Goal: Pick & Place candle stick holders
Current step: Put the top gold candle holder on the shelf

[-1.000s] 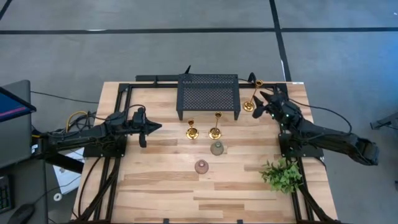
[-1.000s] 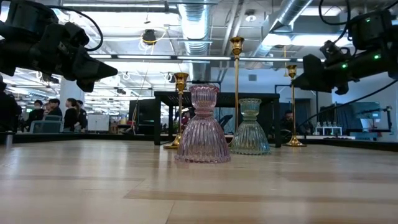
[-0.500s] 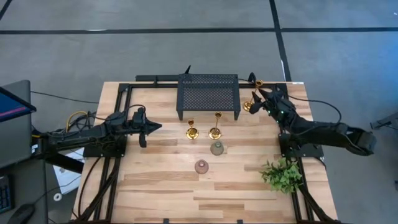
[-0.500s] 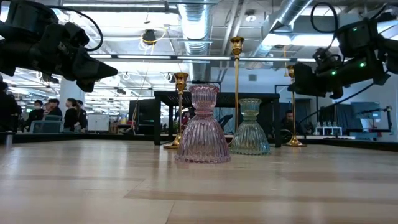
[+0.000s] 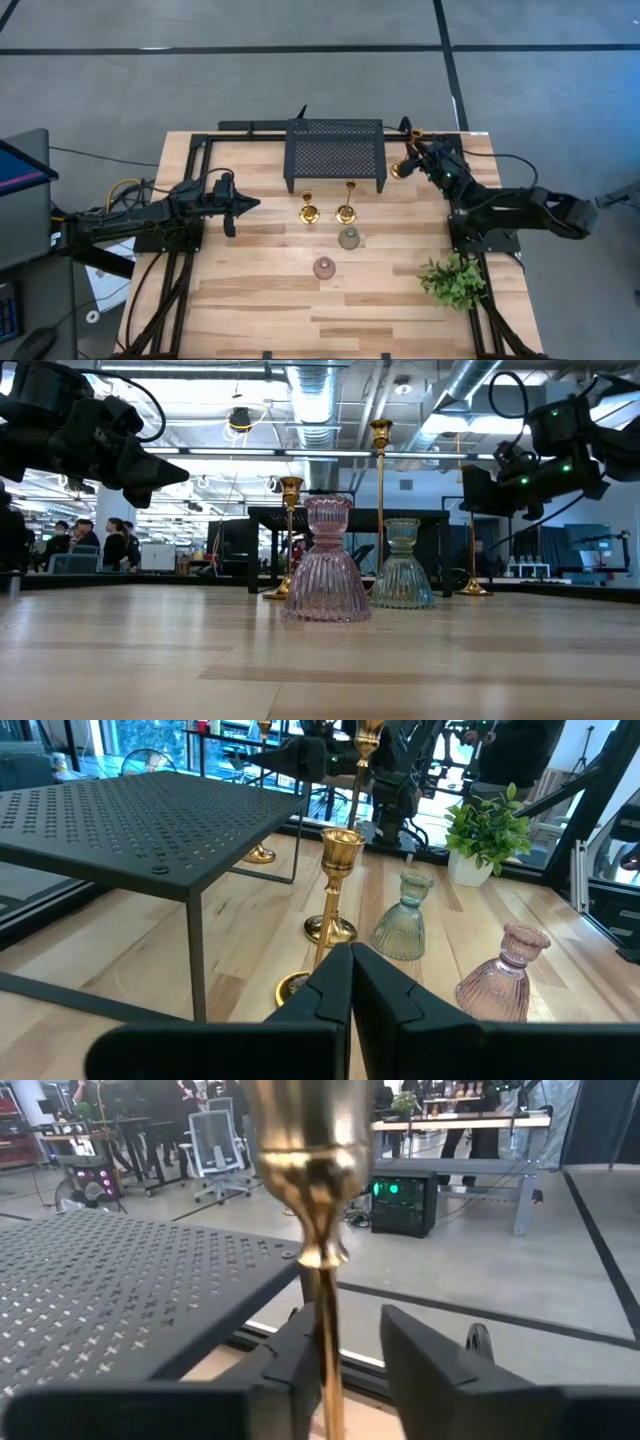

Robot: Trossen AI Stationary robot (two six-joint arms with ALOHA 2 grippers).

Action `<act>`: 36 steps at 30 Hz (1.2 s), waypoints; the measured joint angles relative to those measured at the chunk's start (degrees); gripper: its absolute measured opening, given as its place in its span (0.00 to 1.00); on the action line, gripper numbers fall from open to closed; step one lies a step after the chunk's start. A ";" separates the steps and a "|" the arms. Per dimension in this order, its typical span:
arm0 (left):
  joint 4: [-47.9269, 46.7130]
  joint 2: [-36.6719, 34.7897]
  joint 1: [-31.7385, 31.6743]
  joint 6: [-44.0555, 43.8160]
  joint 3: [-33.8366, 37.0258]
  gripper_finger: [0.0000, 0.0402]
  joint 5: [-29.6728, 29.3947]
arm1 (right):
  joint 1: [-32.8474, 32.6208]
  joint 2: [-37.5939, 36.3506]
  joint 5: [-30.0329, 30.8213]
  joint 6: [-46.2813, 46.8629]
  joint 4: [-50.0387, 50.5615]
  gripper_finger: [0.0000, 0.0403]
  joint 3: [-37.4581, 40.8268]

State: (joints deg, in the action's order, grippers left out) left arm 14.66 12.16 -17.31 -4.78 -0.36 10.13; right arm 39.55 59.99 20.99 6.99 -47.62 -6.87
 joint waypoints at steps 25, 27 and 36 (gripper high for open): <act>-0.02 0.02 0.01 0.00 0.00 0.01 0.00 | 0.33 -15.28 0.04 -6.52 36.26 0.01 -15.25; -0.02 0.01 -0.01 0.00 0.00 0.01 0.00 | 0.33 -15.73 0.07 -8.75 39.76 0.00 -19.31; -0.04 0.00 -0.01 0.00 0.00 0.01 0.00 | -0.53 -13.30 -5.26 -13.11 42.63 0.00 -33.34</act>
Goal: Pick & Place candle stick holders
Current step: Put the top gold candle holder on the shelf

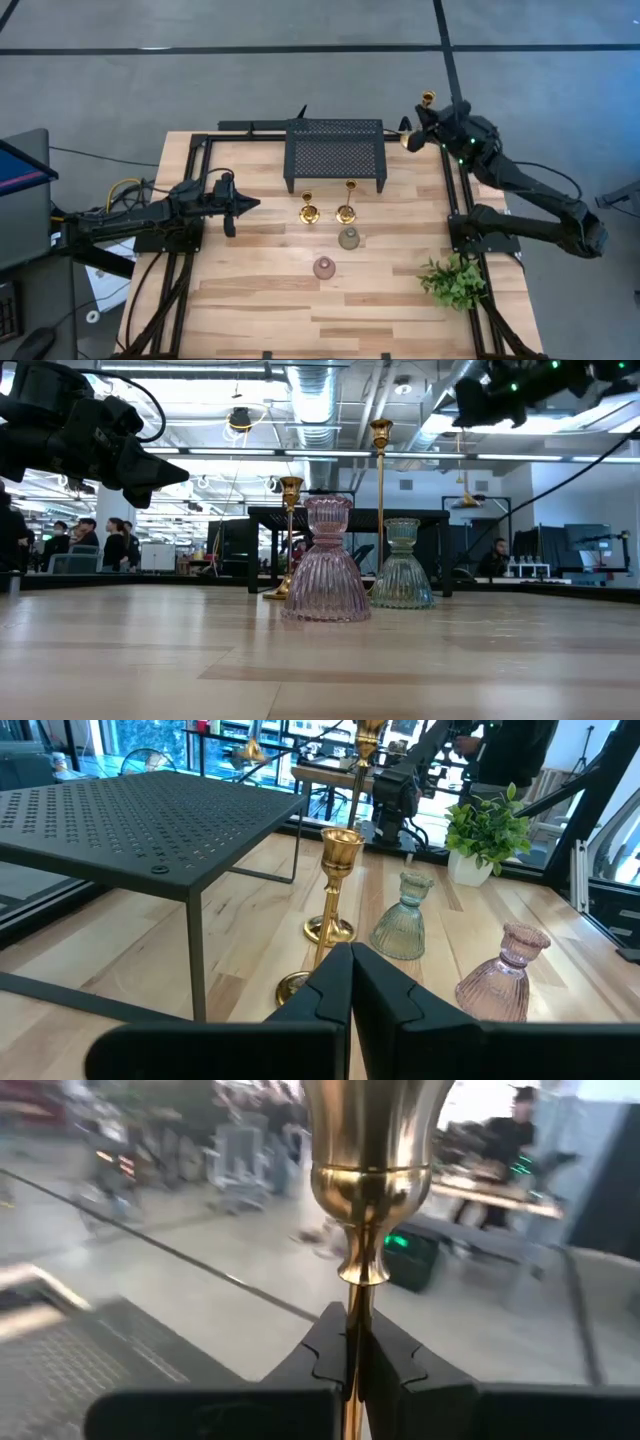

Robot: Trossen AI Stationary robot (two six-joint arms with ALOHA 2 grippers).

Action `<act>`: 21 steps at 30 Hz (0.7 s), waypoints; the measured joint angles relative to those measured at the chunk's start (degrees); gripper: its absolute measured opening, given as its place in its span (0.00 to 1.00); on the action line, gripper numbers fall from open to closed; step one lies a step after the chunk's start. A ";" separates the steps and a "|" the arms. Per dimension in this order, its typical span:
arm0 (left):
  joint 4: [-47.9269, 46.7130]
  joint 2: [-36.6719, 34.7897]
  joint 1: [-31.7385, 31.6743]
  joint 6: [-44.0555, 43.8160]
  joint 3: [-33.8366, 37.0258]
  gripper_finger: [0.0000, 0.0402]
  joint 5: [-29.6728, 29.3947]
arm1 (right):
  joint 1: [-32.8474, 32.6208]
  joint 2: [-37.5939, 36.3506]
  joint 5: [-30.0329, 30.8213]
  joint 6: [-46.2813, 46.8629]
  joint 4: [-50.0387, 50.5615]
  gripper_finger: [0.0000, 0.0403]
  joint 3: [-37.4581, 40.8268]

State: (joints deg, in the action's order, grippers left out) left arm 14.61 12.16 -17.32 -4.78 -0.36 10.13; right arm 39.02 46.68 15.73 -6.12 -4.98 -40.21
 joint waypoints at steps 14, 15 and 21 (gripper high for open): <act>0.00 0.02 0.01 0.00 0.00 0.01 0.00 | -2.53 21.18 -11.91 0.16 -10.40 0.00 -12.11; 0.00 0.02 0.02 0.00 0.00 0.01 0.00 | -2.50 22.48 -12.35 0.27 -10.98 0.00 -12.67; 0.00 0.02 0.00 0.00 0.00 0.01 0.00 | -1.84 28.37 -14.94 2.49 -14.03 0.00 -14.38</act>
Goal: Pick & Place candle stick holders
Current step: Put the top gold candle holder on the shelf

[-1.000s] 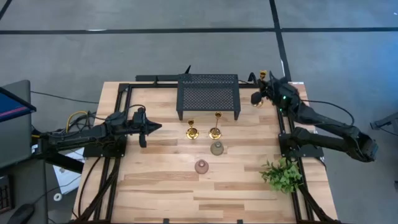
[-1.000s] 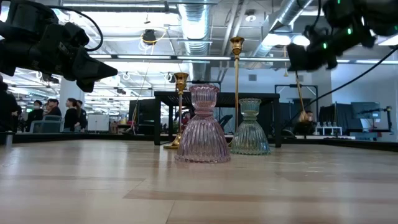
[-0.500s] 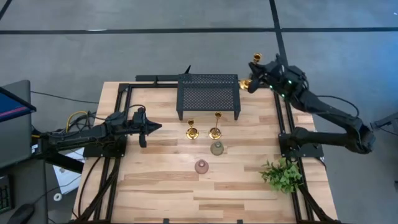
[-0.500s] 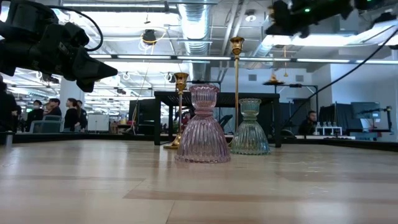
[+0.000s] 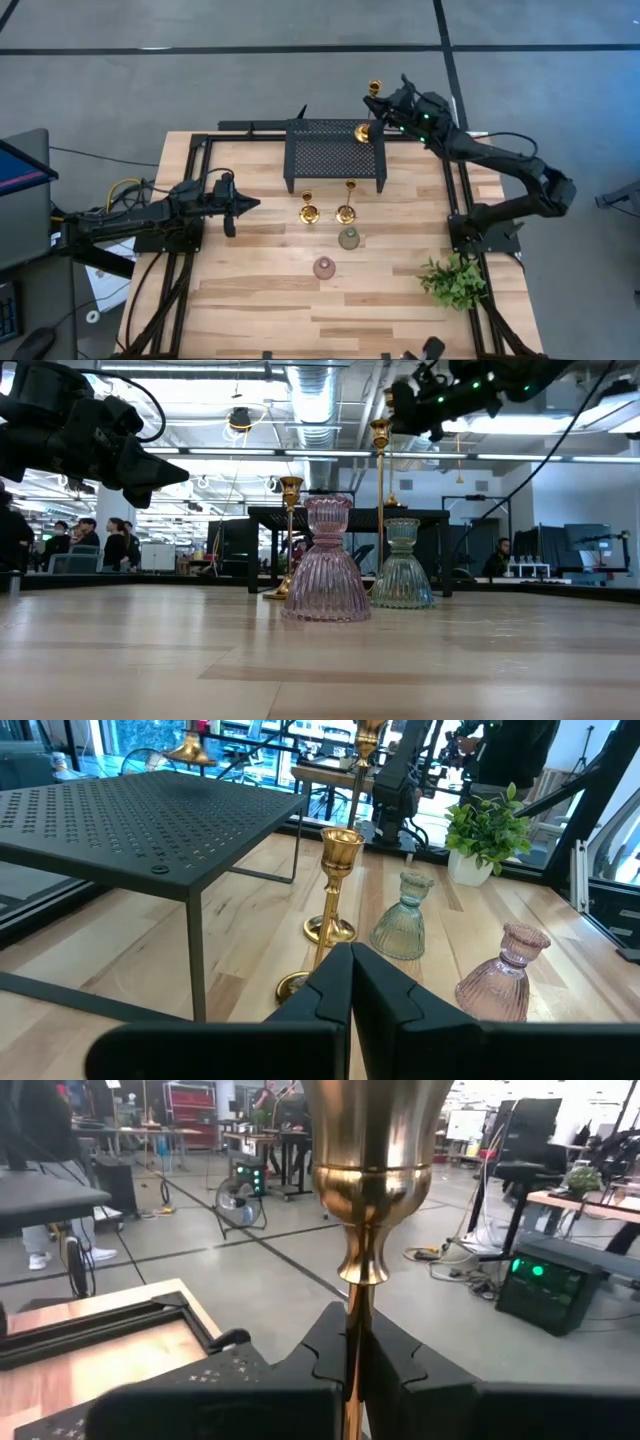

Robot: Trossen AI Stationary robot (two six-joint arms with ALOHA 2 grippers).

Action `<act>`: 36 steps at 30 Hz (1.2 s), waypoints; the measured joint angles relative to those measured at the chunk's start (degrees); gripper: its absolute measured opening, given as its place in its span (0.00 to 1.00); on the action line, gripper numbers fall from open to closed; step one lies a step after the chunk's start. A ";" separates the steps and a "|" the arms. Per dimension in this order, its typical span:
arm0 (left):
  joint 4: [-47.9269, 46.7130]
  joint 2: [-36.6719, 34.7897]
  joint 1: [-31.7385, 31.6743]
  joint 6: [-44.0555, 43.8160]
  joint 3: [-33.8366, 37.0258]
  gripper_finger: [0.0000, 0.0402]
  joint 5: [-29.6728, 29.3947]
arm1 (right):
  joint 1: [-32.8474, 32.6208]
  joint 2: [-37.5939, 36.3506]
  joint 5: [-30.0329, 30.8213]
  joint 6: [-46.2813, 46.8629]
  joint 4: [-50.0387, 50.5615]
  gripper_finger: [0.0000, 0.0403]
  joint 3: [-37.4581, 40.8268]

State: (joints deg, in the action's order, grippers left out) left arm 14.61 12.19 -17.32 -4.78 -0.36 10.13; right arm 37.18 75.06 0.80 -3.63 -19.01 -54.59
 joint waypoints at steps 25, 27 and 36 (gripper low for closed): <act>-0.04 0.00 0.00 -0.02 0.00 0.01 0.00 | 3.51 6.83 -4.02 4.59 -6.37 0.00 -0.11; -0.04 0.00 0.02 -0.01 0.00 0.01 0.00 | 3.74 6.83 -4.08 5.12 -6.42 0.00 -0.11; -0.04 -0.01 0.02 -0.01 0.00 0.01 0.01 | 3.72 6.83 -4.22 5.18 -5.84 0.01 -0.11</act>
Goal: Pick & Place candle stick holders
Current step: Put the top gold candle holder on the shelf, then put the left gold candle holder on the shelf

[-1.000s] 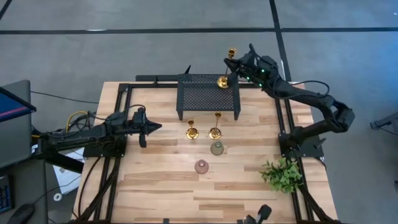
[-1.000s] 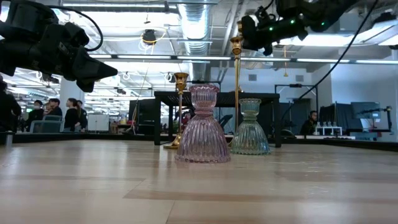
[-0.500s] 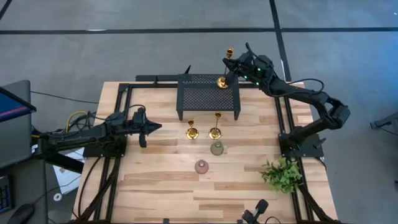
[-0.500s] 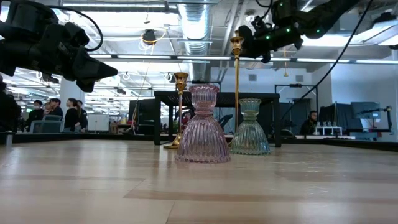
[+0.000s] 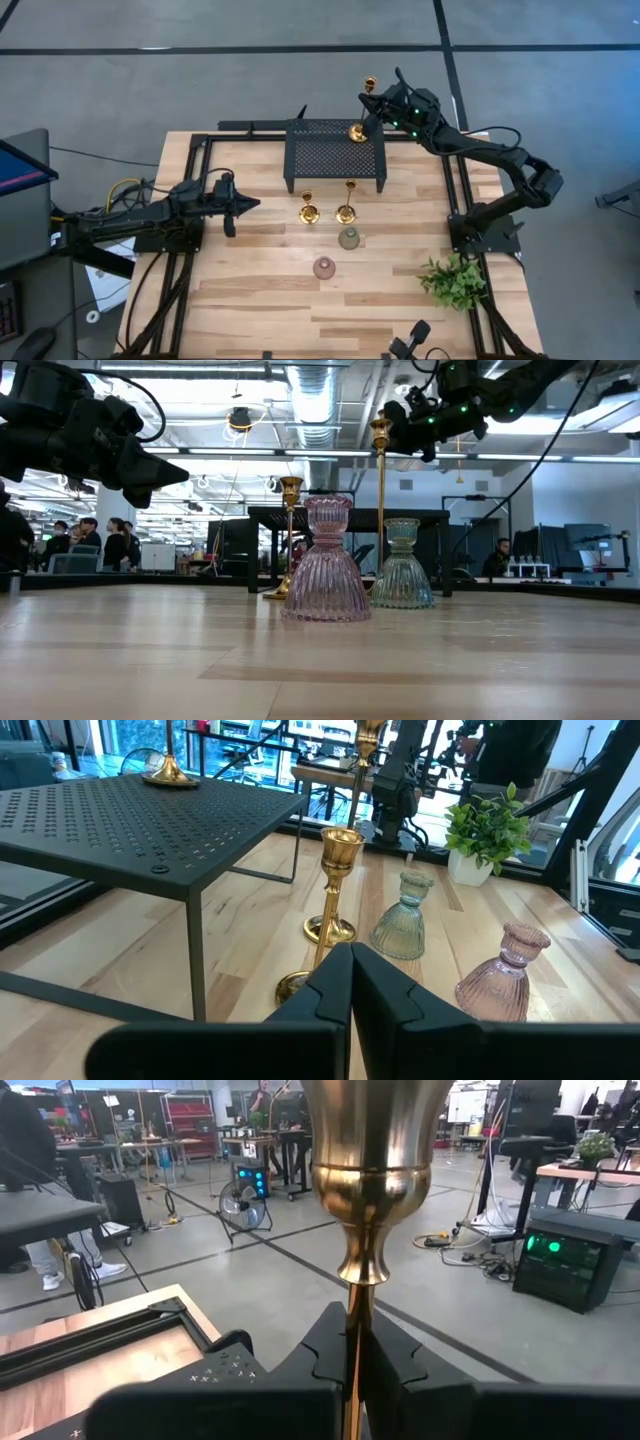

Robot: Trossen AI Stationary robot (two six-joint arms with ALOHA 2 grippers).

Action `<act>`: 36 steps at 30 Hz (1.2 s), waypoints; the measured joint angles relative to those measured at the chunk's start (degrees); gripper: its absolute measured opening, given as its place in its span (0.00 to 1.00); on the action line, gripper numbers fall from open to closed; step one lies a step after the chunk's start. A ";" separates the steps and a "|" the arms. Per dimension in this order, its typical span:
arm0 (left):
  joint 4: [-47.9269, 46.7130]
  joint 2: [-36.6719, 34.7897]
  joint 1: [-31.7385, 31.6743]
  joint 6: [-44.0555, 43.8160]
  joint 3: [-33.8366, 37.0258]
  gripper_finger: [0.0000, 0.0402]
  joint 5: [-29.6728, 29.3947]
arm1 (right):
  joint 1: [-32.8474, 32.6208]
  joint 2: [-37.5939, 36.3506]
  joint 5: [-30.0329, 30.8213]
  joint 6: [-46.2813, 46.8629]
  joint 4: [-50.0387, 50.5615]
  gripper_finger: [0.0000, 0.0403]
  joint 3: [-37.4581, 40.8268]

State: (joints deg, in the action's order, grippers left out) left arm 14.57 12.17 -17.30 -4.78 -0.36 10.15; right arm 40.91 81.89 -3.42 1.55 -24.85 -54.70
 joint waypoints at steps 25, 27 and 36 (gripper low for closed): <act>0.00 0.00 -0.01 -0.01 0.00 0.01 0.01 | 0.15 -10.29 -2.71 -2.03 13.63 0.60 0.00; 0.00 0.01 -0.02 -0.01 0.00 0.01 0.01 | 0.15 -14.14 -2.71 -3.44 18.54 0.58 0.00; 0.02 0.00 0.00 -1.36 0.00 0.01 0.03 | -0.05 -31.00 -2.69 -3.65 41.80 0.36 0.00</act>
State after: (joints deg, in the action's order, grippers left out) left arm 14.59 12.17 -17.30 -6.14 -0.36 10.17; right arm 40.86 50.89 -6.11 -2.11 16.95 -54.70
